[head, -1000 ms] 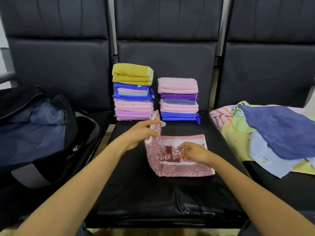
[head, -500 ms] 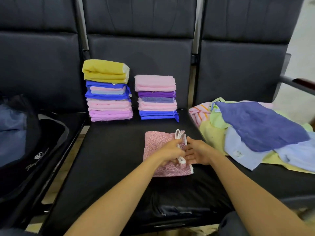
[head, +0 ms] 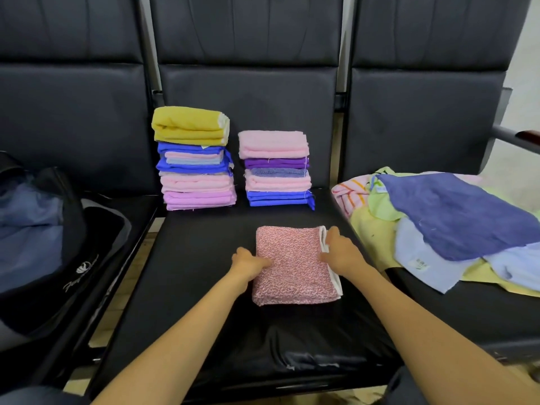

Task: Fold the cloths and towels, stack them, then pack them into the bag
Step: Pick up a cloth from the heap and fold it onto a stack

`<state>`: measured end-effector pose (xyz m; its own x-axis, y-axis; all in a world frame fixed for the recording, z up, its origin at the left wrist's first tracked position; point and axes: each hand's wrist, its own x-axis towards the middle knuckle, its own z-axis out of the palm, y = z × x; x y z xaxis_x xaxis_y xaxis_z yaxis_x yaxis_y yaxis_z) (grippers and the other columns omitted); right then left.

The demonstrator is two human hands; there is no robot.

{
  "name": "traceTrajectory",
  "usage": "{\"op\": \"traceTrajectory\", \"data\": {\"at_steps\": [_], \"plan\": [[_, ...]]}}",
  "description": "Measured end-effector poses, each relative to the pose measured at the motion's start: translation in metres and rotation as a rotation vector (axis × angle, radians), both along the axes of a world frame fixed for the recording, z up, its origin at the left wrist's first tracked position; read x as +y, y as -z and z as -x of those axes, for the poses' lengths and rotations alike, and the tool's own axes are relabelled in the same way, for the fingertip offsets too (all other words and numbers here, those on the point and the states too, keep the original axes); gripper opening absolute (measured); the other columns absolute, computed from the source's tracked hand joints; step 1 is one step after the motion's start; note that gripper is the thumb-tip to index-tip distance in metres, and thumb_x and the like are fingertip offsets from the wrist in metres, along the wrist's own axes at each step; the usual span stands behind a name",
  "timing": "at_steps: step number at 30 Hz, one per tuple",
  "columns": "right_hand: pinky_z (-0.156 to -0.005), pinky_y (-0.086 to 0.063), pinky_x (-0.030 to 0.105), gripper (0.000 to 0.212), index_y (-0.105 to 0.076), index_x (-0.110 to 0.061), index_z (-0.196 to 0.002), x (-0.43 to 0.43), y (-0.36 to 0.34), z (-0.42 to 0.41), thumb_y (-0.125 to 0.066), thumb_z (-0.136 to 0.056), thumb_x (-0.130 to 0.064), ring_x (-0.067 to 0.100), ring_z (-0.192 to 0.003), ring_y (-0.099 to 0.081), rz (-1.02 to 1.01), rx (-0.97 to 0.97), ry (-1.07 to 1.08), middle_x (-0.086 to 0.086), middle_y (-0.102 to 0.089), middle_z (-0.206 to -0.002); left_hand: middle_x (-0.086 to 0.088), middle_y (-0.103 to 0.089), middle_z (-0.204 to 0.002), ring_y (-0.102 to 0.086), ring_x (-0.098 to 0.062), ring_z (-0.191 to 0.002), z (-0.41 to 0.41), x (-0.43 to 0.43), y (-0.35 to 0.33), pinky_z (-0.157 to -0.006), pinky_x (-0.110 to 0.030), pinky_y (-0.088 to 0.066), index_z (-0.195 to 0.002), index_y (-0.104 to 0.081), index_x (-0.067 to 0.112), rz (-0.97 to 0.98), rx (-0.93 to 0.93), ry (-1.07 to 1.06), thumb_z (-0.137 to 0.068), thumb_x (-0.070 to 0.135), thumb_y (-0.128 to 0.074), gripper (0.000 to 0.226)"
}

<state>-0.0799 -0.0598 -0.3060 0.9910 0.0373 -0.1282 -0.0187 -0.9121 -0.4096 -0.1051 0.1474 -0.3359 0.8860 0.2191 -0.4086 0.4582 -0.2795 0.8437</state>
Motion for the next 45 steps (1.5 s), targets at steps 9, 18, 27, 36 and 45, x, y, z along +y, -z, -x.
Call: {"op": "traceTrajectory", "data": {"at_steps": [9,18,27,36,45], "plan": [[-0.084,-0.043,0.04,0.03,-0.038,-0.003,-0.12,-0.001,0.012,-0.003,-0.044,-0.099,-0.024,0.037,-0.108,-0.055,-0.122,0.045,0.122,0.022,-0.054,-0.124,-0.016,-0.071,-0.105,-0.068,-0.03,-0.096,0.01,-0.004,-0.028,-0.078,-0.038,-0.055,-0.115,-0.064,0.002,0.557,0.12,0.126,-0.079,0.009,-0.073,0.037],[-0.099,-0.043,0.05,0.075,-0.054,-0.007,-0.126,0.035,-0.023,0.02,-0.044,-0.085,-0.069,0.039,-0.118,-0.055,-1.46,0.847,0.218,0.022,-0.062,-0.124,-0.013,-0.07,-0.099,-0.065,-0.03,-0.096,0.038,0.042,-0.104,-0.079,-0.041,-0.051,-0.111,-0.061,0.011,0.707,-0.05,0.128,-0.083,0.013,-0.064,0.029],[-0.068,-0.056,0.042,0.076,-0.031,-0.042,-0.144,0.055,-0.038,0.019,-0.058,-0.088,0.002,0.033,-0.103,-0.066,-1.506,0.395,0.029,0.011,-0.051,-0.133,-0.011,-0.061,-0.114,-0.061,-0.024,-0.099,0.035,0.084,-0.091,-0.084,-0.036,-0.049,-0.145,-0.03,0.011,0.452,-0.197,-0.023,-0.087,0.016,-0.067,0.069],[-0.087,-0.053,0.043,0.075,-0.056,-0.033,-0.127,0.042,-0.047,0.013,-0.076,-0.066,0.006,0.029,-0.115,-0.059,-1.286,0.352,-0.252,0.011,-0.051,-0.131,0.004,-0.042,-0.143,-0.047,-0.011,-0.126,0.045,0.093,-0.1,-0.108,-0.034,-0.04,-0.141,-0.041,0.035,0.123,-0.349,0.479,-0.08,-0.004,-0.069,0.078],[-0.099,-0.046,0.038,0.077,-0.041,-0.039,-0.125,0.054,-0.053,0.027,-0.081,-0.067,-0.007,0.014,-0.117,-0.049,-0.613,-0.009,-0.311,-0.009,-0.051,-0.123,-0.002,-0.028,-0.152,-0.03,-0.019,-0.138,0.053,0.075,-0.09,-0.107,-0.028,-0.027,-0.149,-0.025,0.031,-0.291,-0.496,0.337,-0.074,0.0,-0.075,0.095]]}}
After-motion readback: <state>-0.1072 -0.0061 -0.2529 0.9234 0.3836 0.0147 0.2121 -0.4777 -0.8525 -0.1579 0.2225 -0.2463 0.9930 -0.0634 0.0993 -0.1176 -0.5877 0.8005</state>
